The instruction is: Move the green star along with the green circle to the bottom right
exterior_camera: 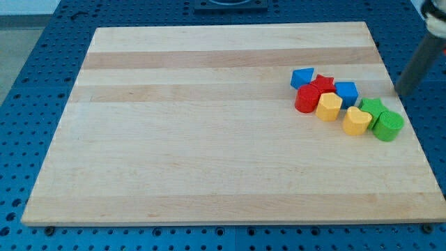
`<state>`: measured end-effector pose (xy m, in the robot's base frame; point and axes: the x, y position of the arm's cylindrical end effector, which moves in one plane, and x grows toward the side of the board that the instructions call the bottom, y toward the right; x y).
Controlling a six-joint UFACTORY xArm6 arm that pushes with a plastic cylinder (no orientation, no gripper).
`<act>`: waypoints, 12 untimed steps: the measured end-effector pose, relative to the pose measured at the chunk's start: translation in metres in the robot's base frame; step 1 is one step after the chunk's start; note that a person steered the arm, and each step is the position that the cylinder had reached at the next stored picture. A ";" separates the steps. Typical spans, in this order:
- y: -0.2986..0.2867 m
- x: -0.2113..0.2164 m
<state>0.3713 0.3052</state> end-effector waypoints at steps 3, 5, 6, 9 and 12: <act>-0.012 0.045; -0.012 0.102; -0.013 0.127; -0.014 0.047; -0.065 0.040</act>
<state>0.4113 0.2397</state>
